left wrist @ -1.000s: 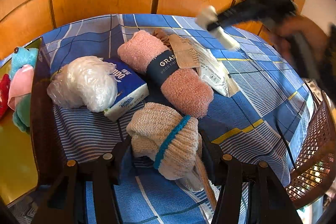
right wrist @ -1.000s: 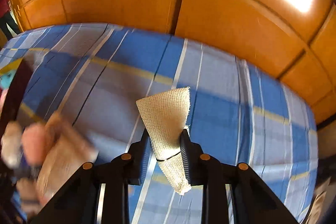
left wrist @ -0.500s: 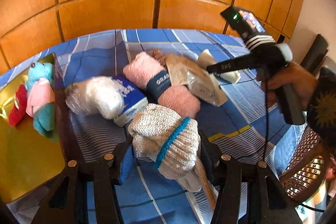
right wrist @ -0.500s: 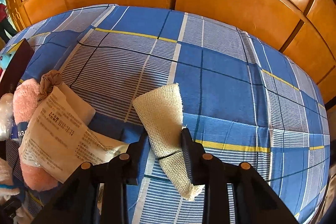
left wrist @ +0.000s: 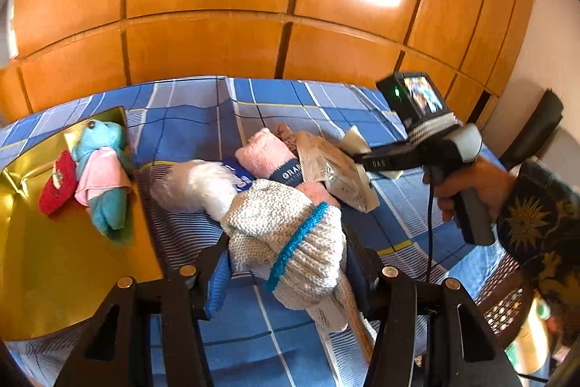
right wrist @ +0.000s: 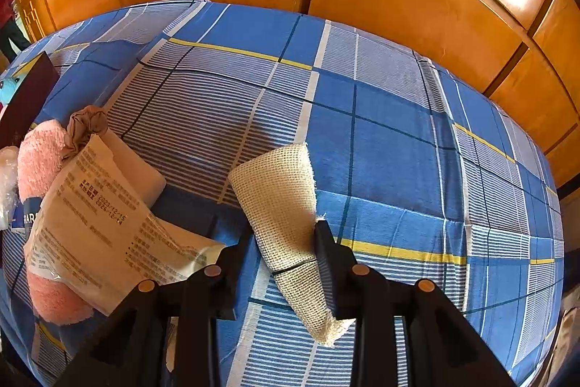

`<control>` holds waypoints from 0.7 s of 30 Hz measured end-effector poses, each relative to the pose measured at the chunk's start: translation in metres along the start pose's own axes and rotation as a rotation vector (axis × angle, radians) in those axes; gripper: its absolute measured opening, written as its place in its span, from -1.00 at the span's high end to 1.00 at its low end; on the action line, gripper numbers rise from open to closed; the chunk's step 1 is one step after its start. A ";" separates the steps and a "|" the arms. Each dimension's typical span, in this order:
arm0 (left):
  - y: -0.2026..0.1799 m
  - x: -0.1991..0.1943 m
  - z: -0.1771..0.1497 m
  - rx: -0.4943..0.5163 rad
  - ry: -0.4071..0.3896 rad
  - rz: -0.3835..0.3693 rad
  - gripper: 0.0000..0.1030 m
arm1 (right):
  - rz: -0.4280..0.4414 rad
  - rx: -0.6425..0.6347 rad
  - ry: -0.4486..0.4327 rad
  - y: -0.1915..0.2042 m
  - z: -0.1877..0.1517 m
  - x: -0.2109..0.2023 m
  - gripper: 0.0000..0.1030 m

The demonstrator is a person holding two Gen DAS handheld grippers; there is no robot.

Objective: Organize soft objects
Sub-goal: 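Grasp the white knit glove with the left tool while the right tool holds the beige cloth, then carry the white glove into the gold tray and open the left tool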

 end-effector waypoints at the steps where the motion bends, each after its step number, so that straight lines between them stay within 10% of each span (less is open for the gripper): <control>1: 0.004 -0.005 0.002 -0.018 -0.006 -0.005 -0.07 | 0.001 0.000 -0.001 0.000 0.000 0.000 0.37; 8: 0.059 -0.041 0.024 -0.167 -0.066 0.033 -0.07 | -0.034 -0.055 -0.013 0.003 -0.001 0.000 0.38; 21: 0.239 -0.049 0.015 -0.366 0.014 0.358 -0.07 | -0.052 -0.077 -0.015 0.004 -0.001 -0.001 0.39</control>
Point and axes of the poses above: each gripper's, at about its wrist camera, not at the fingertips, and x roughly the way its jaws point, y to its left, z to its top, the point moved 9 cm from there along x, roughly the way its jaws point, and after that the axes turned 2 degrees about z, right-handed, at the moved point
